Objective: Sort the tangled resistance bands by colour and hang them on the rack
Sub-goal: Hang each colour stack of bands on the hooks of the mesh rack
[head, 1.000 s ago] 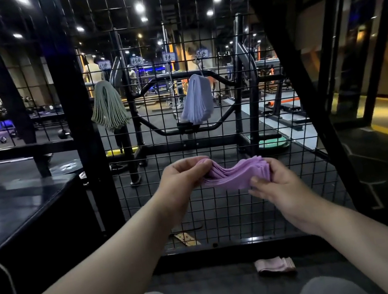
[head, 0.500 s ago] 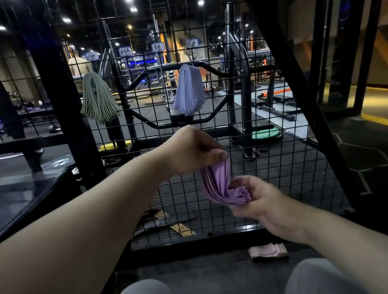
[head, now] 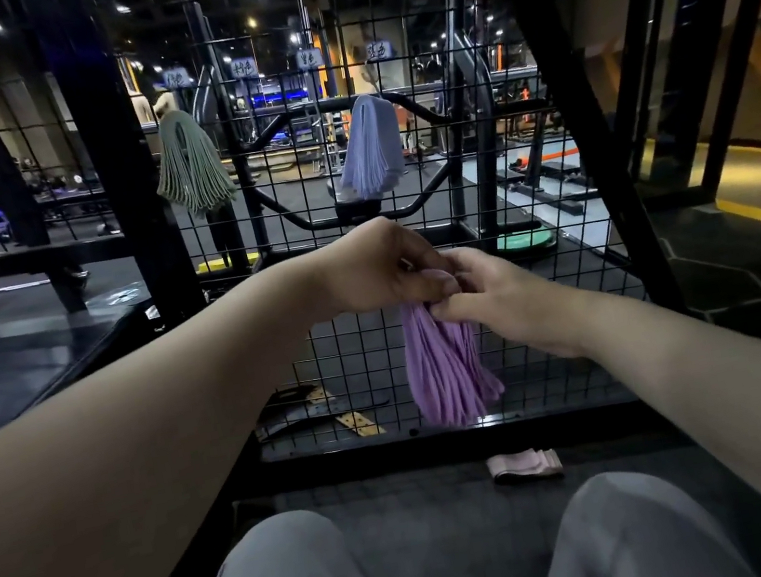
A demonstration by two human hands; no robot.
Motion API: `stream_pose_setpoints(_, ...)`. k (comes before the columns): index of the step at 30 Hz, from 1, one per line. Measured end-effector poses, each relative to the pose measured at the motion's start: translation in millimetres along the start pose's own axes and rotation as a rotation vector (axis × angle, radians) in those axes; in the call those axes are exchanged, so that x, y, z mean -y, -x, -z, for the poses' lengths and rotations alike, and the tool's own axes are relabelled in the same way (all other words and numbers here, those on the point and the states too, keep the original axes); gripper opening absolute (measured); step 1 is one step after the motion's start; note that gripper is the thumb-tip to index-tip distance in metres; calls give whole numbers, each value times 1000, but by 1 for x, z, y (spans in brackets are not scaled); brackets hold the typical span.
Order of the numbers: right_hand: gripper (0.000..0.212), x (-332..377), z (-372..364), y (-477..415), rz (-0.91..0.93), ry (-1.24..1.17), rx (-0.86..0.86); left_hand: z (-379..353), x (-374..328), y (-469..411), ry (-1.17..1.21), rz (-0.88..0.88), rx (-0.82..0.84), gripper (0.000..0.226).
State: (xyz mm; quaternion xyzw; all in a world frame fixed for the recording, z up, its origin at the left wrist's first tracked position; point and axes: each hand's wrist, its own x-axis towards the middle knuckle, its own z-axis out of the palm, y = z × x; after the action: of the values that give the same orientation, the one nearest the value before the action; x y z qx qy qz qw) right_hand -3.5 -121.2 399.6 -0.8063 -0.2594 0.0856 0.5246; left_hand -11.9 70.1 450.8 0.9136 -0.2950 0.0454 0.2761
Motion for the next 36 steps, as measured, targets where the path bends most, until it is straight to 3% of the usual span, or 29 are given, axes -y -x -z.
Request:
stream_pose_setpoints(8, 54, 11, -2, -4, 72, 213, -19, -8, 15, 8, 398, 73, -28, 33)
stream_pose_setpoints(14, 62, 21, -5, -9, 98, 298, 0, -21, 29, 13, 780, 126, -93, 50)
stream_pose_setpoints(18, 51, 24, -10, -14, 107, 344, -52, -26, 27, 18, 940, 117, -59, 56)
stream_pose_setpoints(23, 47, 23, -10, -14, 82, 352, -39, -24, 28, 24, 871, 122, 18, 70)
stream_pose_setpoints(27, 48, 21, -10, -9, 76, 328, -32, -18, 25, 25, 633, 121, 92, 66)
stream_pose_setpoints(32, 91, 20, -13, -6, 26, 411, 65, -19, 18, 25, 639, 140, -41, 40)
stream_pose_setpoints(36, 77, 15, -20, -2, 38, 384, -60, -21, 12, 24, 503, 157, -138, 17)
